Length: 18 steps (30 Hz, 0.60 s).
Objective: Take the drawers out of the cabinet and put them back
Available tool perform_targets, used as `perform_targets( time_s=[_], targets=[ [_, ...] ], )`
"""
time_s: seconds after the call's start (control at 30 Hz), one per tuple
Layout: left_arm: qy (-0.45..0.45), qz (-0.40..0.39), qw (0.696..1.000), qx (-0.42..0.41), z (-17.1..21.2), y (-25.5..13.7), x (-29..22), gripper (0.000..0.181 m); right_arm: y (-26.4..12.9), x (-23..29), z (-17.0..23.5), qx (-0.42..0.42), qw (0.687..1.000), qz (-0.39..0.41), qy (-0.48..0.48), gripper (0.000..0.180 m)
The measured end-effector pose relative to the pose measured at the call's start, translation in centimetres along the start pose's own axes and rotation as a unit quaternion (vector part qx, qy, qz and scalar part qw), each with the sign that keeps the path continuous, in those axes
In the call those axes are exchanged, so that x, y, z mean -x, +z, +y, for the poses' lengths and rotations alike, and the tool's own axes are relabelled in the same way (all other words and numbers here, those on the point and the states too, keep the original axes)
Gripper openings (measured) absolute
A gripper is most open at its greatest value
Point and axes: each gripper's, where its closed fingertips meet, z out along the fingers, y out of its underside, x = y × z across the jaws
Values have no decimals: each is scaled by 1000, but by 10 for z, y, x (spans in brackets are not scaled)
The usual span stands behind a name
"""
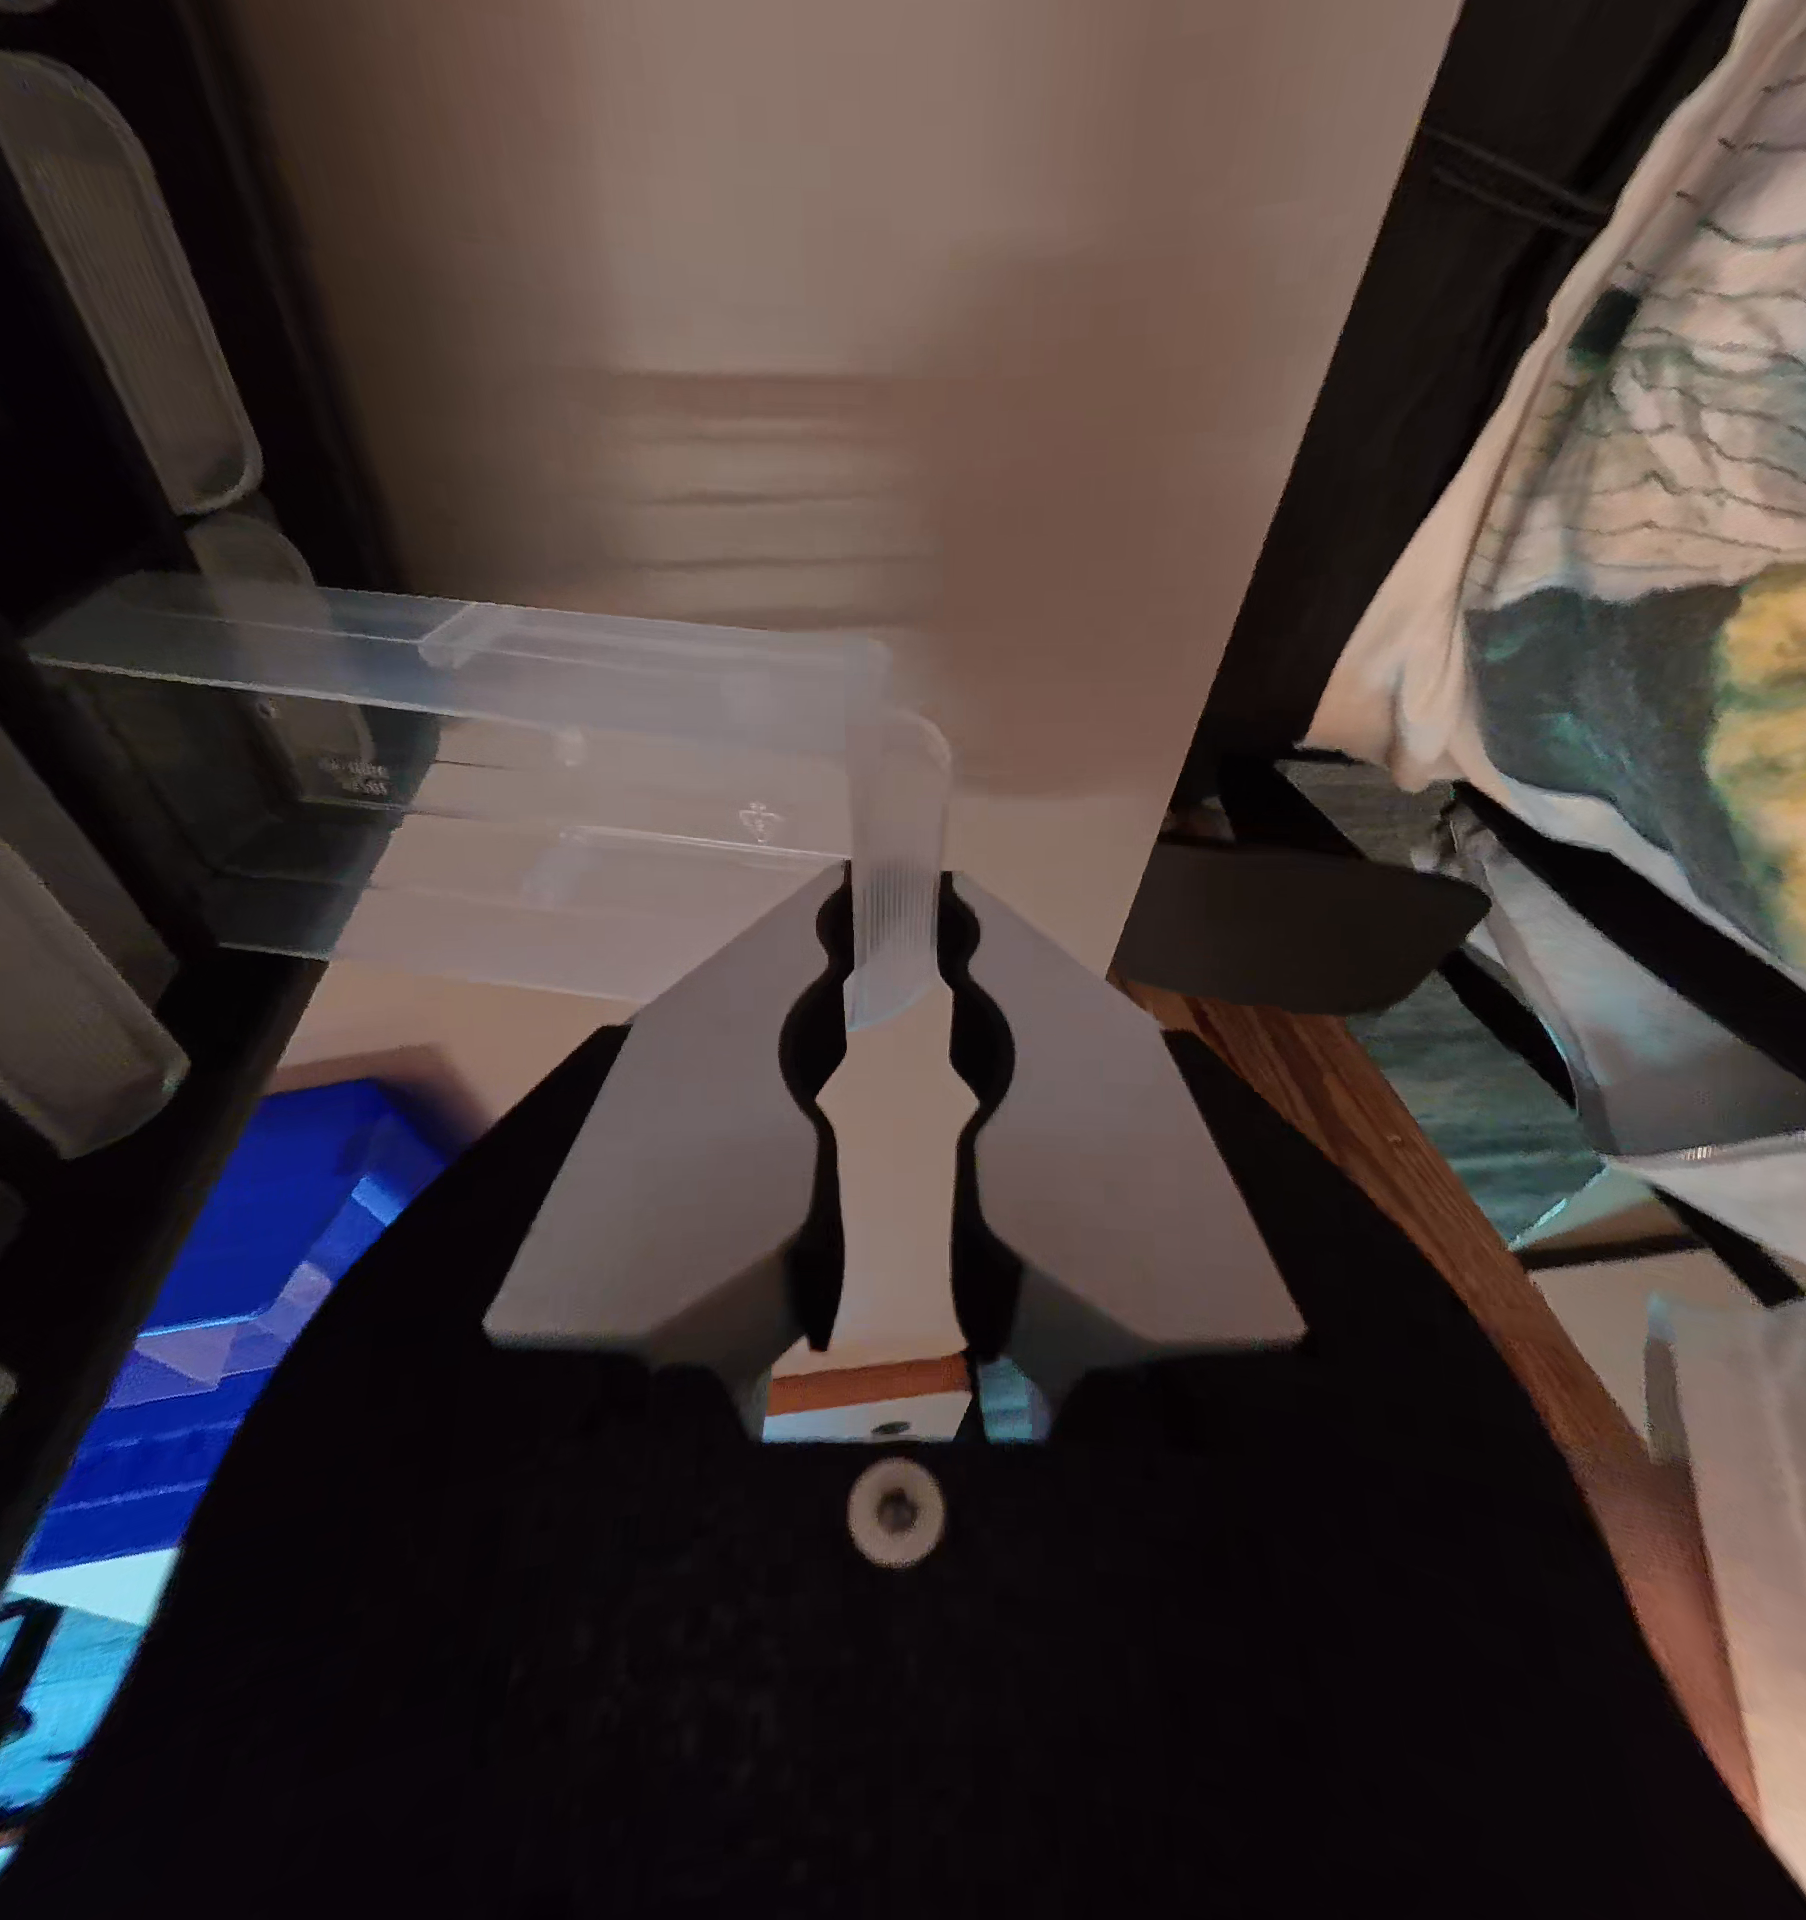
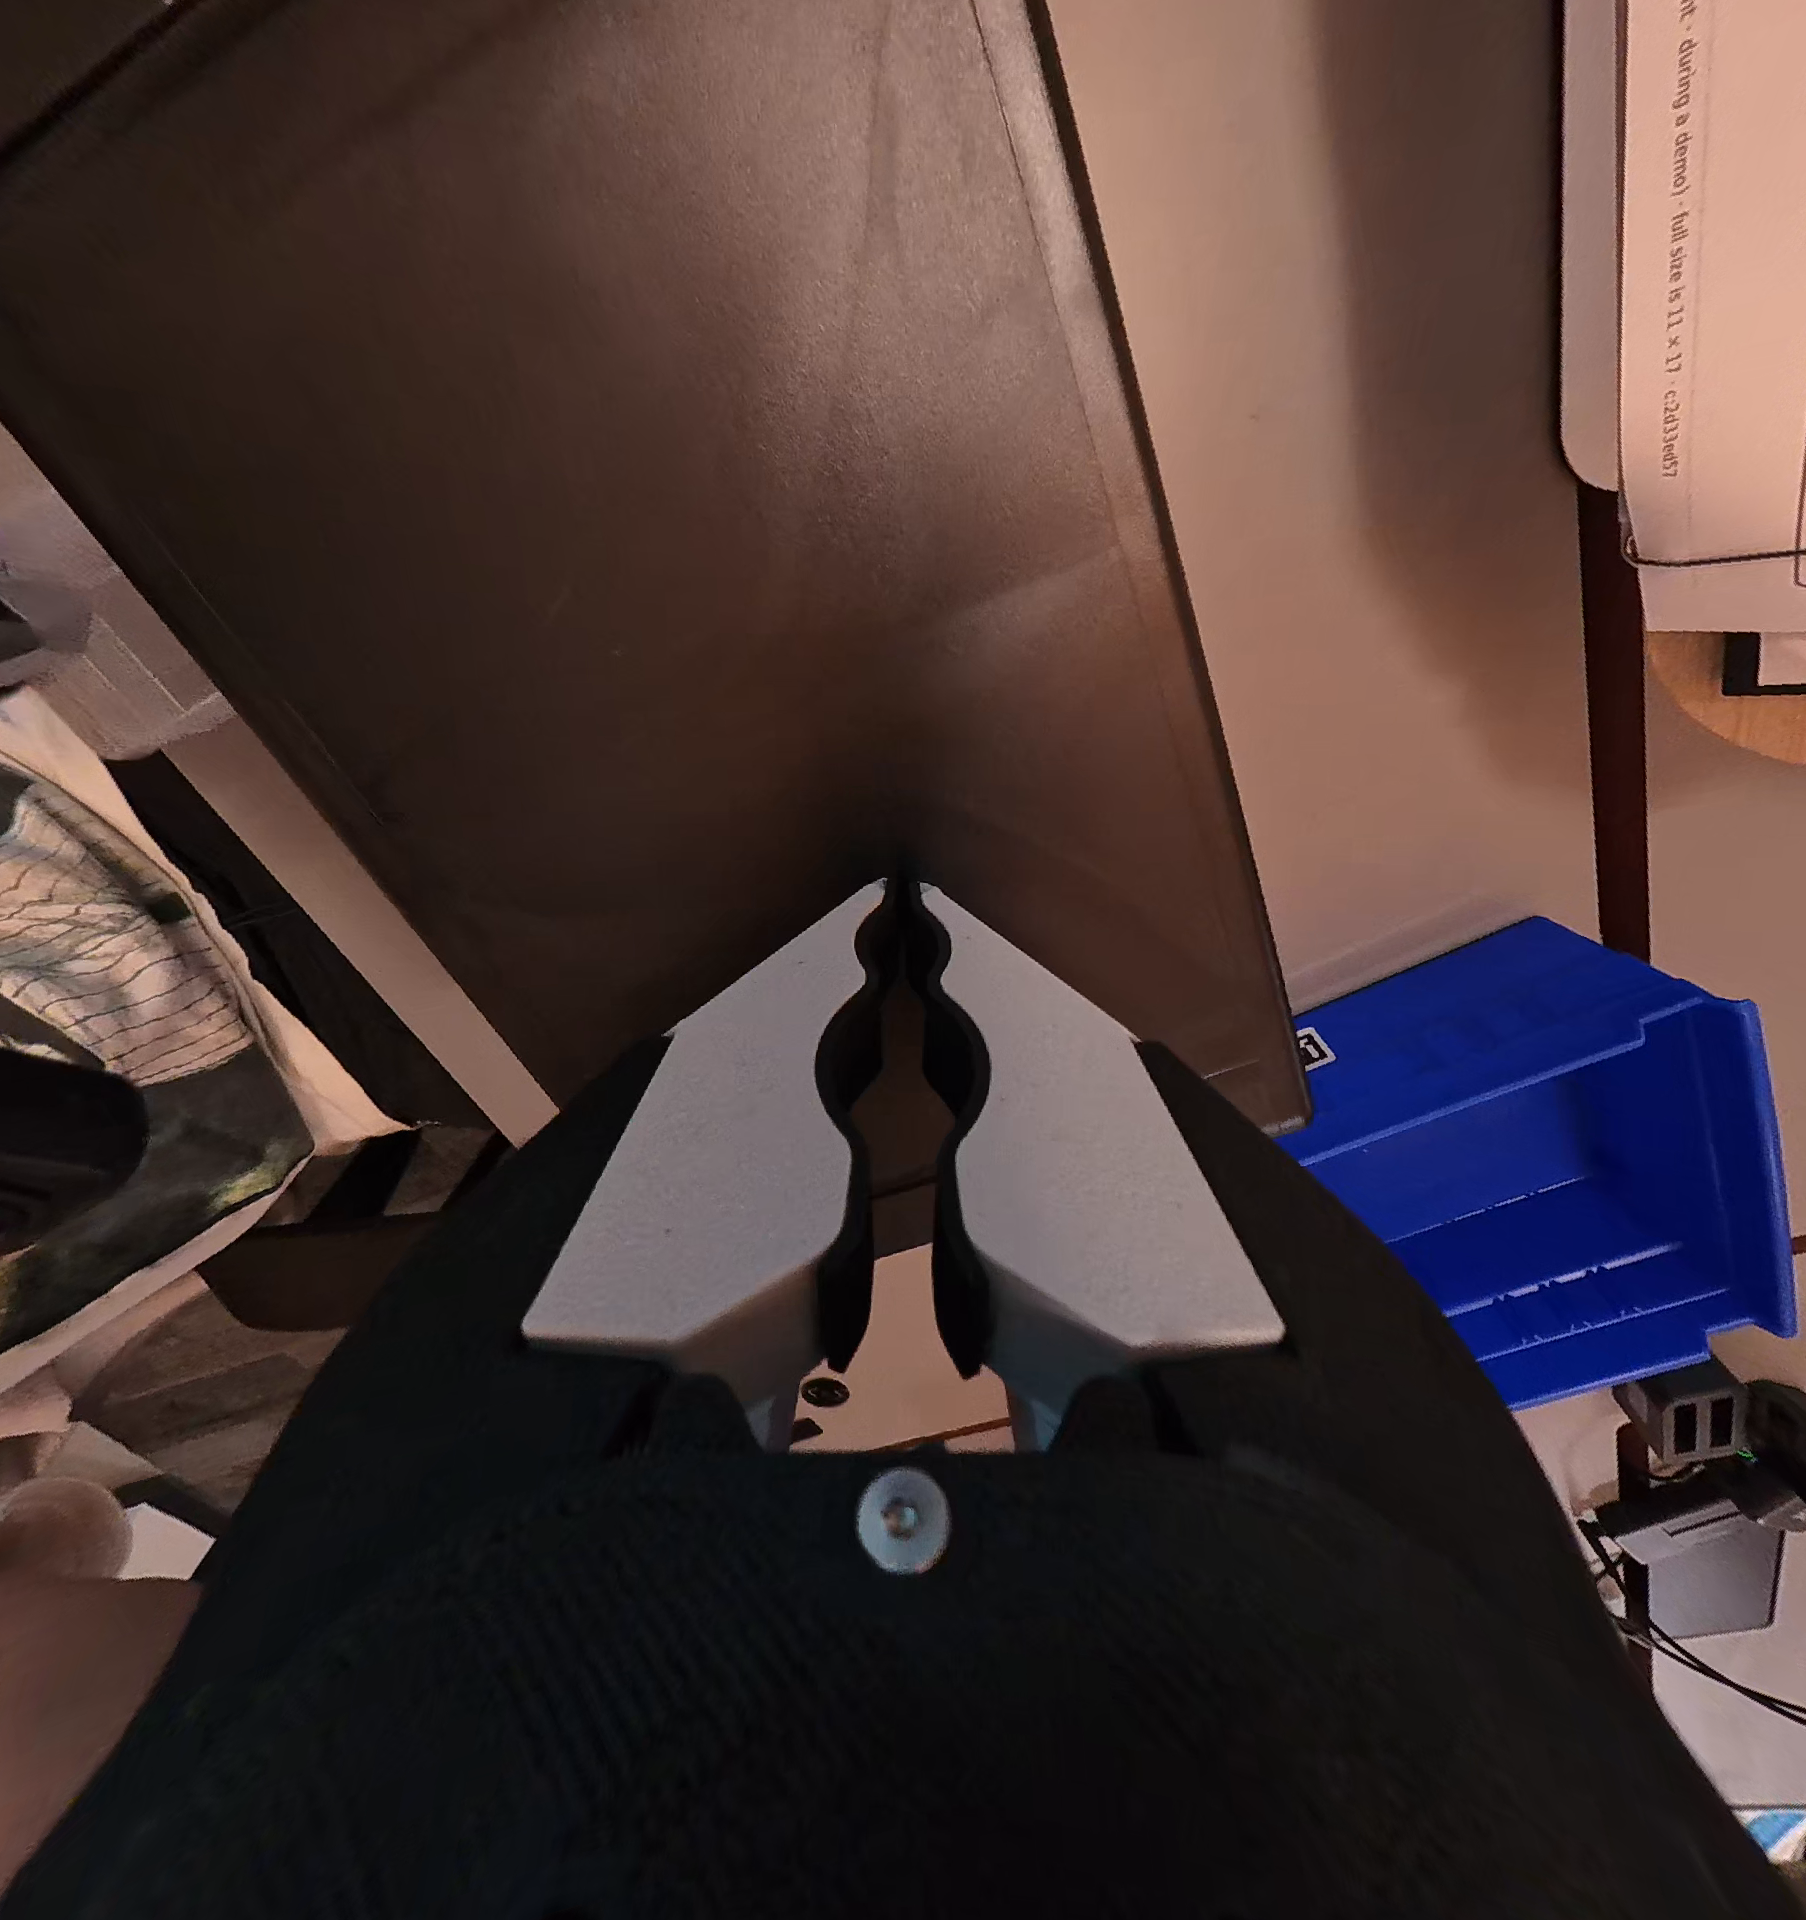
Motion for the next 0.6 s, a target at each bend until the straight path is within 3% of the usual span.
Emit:
perform_targets(
  time_s=[0.2, 0.6],
  targets=[
    [-15, -73, 997, -1, 3, 20, 8, 12, 0, 0, 0, 1, 1000, 3, -2, 0],
    [-23, -236, 971, -39, -7, 23, 24, 15, 0, 0, 0, -10, 1000, -1, -2, 0]
  ],
)
